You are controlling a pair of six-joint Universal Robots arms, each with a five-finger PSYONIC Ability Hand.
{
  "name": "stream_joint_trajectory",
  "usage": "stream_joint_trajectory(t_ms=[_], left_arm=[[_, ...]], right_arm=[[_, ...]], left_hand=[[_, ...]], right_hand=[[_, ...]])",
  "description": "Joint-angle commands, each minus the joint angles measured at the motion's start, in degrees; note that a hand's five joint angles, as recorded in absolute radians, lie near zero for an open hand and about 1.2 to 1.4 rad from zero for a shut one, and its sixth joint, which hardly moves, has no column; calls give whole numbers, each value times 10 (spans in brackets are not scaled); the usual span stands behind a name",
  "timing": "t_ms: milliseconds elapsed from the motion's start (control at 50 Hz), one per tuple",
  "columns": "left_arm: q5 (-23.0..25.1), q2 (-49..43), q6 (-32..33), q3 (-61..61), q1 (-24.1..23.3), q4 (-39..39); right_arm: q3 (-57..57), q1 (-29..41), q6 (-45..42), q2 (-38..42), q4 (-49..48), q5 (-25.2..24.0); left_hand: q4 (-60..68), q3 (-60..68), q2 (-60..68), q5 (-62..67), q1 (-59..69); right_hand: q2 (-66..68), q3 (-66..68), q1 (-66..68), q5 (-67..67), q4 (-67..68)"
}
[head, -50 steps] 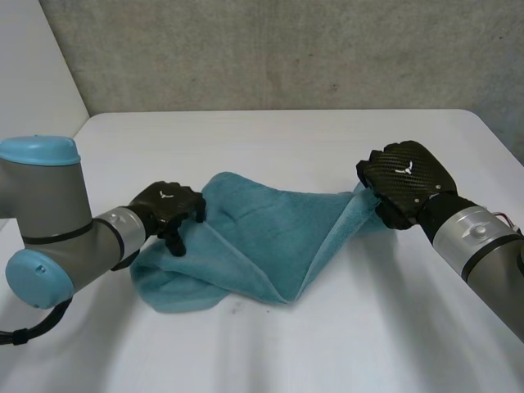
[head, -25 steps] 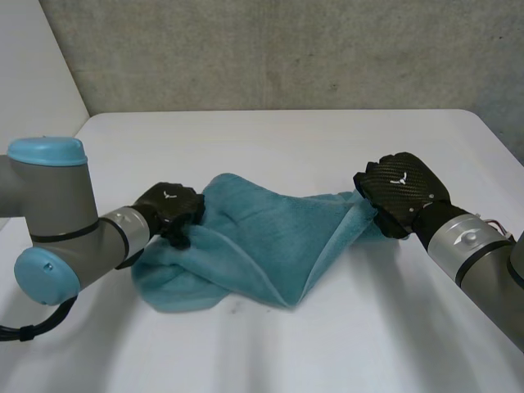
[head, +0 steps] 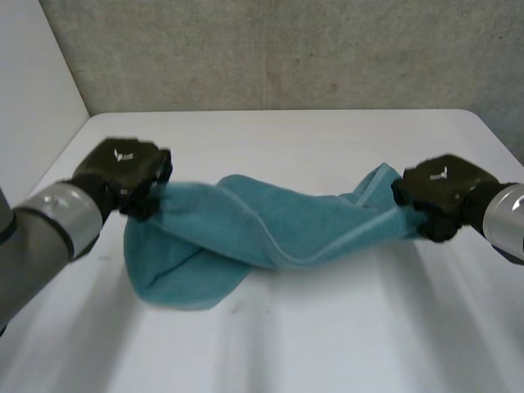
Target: Fold the laundry
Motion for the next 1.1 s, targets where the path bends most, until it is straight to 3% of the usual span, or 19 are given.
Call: stream_joint_trajectory(t_ms=[20, 140, 220, 260, 280, 320, 380, 400, 420, 480, 560, 760, 840, 940, 1100], left_arm=[[-2, -41, 17, -44, 5, -8], [-21, -141, 56, 50, 4, 16], [-62, -173, 59, 152, -1, 41], [-97, -183, 55, 267, -3, 82], [-97, -183, 55, 268, -3, 83], [-112, -180, 55, 355, -3, 175], [-116, -171, 56, 376, -4, 233], [-120, -156, 56, 383, -3, 289], [-125, -141, 56, 383, -3, 337], [-141, -122, 55, 365, -4, 378], [-144, -118, 54, 317, -6, 368], [-144, -120, 51, 109, -3, 338], [-143, -131, 36, 11, 2, 337], [-143, -138, 32, -50, -1, 336], [-141, -119, 33, -88, -2, 335]], right_arm=[[-12, 2, -115, 74, 42, 8], [-93, 12, -97, 140, 20, 19], [-244, 56, -43, 178, -36, 61], [-303, 65, -22, 184, -68, 82], [-364, 70, -6, 186, -107, 105], [-413, 74, 12, 185, -152, 128], [-467, 76, 48, 182, -260, 158], [-462, 77, 63, 172, -319, 164], [-462, 77, 63, 172, -320, 164], [-417, 76, 80, 127, -403, 169], [-296, 74, 81, 75, -415, 154], [-46, 78, 77, 74, -402, 90], [18, 77, 73, 84, -399, 86], [82, 78, 64, 120, -364, 90], [106, 78, 23, 103, -190, 85]], left_hand=[[118, 118, 117, 164, 168], [118, 118, 117, 164, 168], [118, 118, 117, 164, 168], [118, 118, 117, 164, 168], [118, 118, 117, 164, 168], [118, 118, 117, 164, 168], [118, 118, 117, 164, 168], [118, 118, 117, 164, 168], [118, 118, 117, 164, 168], [118, 118, 117, 164, 168], [118, 118, 117, 164, 168], [118, 118, 117, 164, 168], [118, 118, 117, 164, 168], [118, 118, 117, 164, 168], [118, 118, 117, 164, 168]], right_hand=[[125, 123, 241, 137, 117], [125, 123, 241, 137, 117], [125, 123, 241, 137, 117], [125, 123, 241, 137, 117], [125, 123, 241, 137, 117], [125, 123, 241, 137, 117], [125, 123, 241, 137, 117], [125, 123, 241, 137, 117], [125, 123, 241, 137, 117], [125, 123, 241, 137, 117], [125, 123, 241, 137, 117], [125, 123, 241, 137, 117], [125, 123, 241, 137, 117], [125, 123, 241, 137, 117], [125, 123, 241, 137, 117]])
